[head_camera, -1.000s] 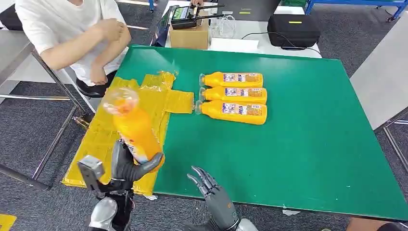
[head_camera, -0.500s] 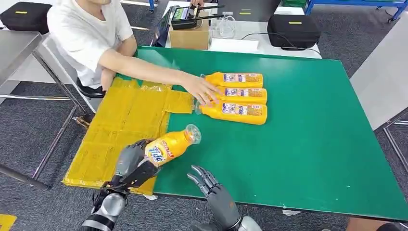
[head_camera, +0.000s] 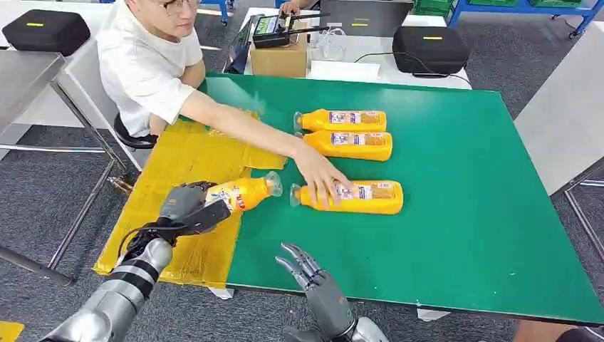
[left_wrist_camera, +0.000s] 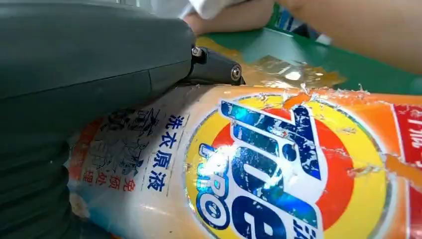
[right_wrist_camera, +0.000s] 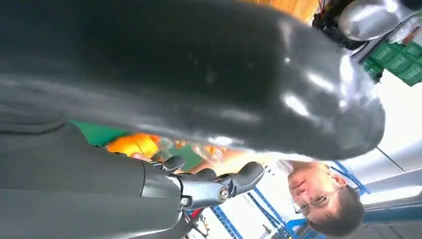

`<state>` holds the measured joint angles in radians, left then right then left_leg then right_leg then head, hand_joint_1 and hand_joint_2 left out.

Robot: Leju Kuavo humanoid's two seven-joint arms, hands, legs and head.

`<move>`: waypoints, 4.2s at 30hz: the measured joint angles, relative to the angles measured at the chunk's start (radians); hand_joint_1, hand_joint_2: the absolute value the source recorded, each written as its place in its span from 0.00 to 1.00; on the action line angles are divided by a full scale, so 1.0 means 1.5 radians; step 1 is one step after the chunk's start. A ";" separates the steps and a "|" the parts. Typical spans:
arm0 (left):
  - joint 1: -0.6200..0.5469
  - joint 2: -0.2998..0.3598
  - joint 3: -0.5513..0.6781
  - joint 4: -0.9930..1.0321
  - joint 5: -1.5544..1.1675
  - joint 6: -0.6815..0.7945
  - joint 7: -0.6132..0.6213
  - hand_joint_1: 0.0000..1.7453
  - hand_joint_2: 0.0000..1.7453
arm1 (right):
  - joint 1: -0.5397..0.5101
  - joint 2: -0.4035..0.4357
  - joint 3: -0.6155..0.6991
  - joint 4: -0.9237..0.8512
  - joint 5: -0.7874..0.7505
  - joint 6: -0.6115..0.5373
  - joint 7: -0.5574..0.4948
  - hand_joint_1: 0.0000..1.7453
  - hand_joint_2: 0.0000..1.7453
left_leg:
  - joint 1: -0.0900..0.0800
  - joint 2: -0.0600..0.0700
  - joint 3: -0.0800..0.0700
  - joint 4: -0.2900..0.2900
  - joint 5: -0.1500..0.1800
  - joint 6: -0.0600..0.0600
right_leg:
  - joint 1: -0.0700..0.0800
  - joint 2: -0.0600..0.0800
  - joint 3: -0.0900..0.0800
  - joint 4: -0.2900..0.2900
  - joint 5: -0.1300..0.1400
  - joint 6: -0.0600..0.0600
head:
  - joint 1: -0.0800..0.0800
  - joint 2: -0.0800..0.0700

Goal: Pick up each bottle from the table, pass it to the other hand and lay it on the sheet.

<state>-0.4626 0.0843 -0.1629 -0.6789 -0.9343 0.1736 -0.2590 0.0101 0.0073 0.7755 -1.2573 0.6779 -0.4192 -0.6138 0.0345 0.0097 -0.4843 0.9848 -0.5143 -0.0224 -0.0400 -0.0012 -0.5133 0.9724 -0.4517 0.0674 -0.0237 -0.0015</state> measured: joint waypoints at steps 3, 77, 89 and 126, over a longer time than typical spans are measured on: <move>-0.024 0.010 -0.002 0.035 -0.012 -0.012 0.001 0.38 1.00 | -0.003 0.001 0.000 0.006 -0.004 0.000 -0.002 0.00 0.00 | 0.000 -0.001 0.001 0.000 0.001 0.000 | 0.000 0.000 0.001 0.000 0.000 0.000 | 0.000 0.000; 0.320 -0.202 0.192 -0.720 0.834 -0.326 -0.184 0.00 1.00 | -0.157 -0.091 -0.248 0.052 0.404 0.111 0.379 0.00 1.00 | -0.001 -0.001 -0.008 0.001 0.000 0.000 | 0.000 0.000 -0.007 -0.001 0.000 0.000 | 0.000 0.000; 0.325 -0.202 0.197 -0.719 0.826 -0.328 -0.182 0.00 1.00 | -0.290 -0.079 -0.174 0.247 0.336 0.262 0.394 0.00 1.00 | -0.001 0.000 -0.007 0.001 0.000 0.000 | 0.000 0.000 -0.007 -0.001 0.000 0.000 | 0.000 0.000; 0.350 -0.196 0.211 -0.704 0.826 -0.333 -0.185 0.00 1.00 | -0.404 -0.183 -0.056 0.344 0.081 0.395 0.222 1.00 1.00 | -0.001 -0.001 -0.001 0.001 0.000 0.000 | -0.001 0.000 0.000 -0.002 0.000 0.000 | 0.000 0.000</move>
<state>0.0624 -0.2091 0.1533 -1.7346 0.3048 -0.3258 -0.5371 -0.5958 -0.2667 0.6920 -0.7407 0.7990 0.1729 -0.2803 0.0332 0.0081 -0.4858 0.9867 -0.5145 -0.0219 -0.0408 -0.0016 -0.5138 0.9691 -0.4513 0.0680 -0.0233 -0.0015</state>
